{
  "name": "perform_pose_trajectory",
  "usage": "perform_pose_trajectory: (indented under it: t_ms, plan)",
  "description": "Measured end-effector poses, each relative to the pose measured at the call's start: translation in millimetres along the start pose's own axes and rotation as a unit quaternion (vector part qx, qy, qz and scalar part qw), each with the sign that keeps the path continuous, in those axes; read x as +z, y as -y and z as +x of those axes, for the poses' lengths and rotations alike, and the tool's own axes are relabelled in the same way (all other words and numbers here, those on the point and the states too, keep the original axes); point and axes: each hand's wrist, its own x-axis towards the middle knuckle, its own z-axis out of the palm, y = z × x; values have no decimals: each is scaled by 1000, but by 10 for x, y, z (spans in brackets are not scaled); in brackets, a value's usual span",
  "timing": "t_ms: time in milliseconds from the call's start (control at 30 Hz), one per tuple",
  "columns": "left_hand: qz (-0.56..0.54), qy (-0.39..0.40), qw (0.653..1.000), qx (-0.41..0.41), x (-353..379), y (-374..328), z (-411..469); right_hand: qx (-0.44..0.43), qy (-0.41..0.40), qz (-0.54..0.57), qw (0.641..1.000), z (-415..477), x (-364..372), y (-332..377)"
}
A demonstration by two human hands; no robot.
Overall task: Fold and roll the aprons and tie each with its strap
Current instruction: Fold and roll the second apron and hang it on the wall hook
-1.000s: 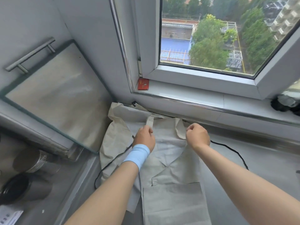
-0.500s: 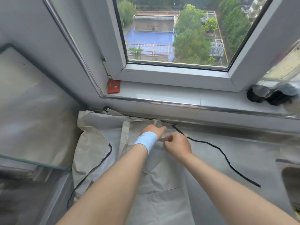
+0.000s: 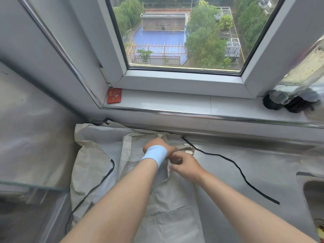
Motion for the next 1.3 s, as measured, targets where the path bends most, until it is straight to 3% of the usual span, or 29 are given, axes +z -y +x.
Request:
perform_pose_trajectory:
  t_ms: [133,233,400,467,533,633,767,833,1000,1167,1300]
  plan:
    - [13,-22,1000,-13,34,21,31,-2,8,27,1000,17,92,33]
    - [-116,-34,992,-34,20,102,78,46,-38,30,998,52,94,-4]
    - [-430,-57,899,-50,-107,280,276,72,-50,-60,994,67,71,-25]
    - [-514,-39,855,-60,-195,322,231,78,-58,-62,993,76,91,-33]
    - [-544,2,838,-47,-221,351,210,89,-57,-54,993,93,117,-13]
    - [-533,7,846,19,-140,401,211,91,-83,-71,990,125,132,79]
    - [-401,-182,892,101,11,566,15,91,-131,-182,970,161,146,119]
    - [-325,-216,908,154,147,667,-196,46,-163,-221,961,95,172,60]
    - [-146,-173,944,241,643,1016,-690,-87,-136,-301,940,-391,284,-116]
    - [-47,-183,937,294,1039,1418,-1130,-216,-121,-378,892,-950,371,-337]
    - [38,-119,940,316,1324,1657,-1392,-230,-81,-431,869,-1277,516,-490]
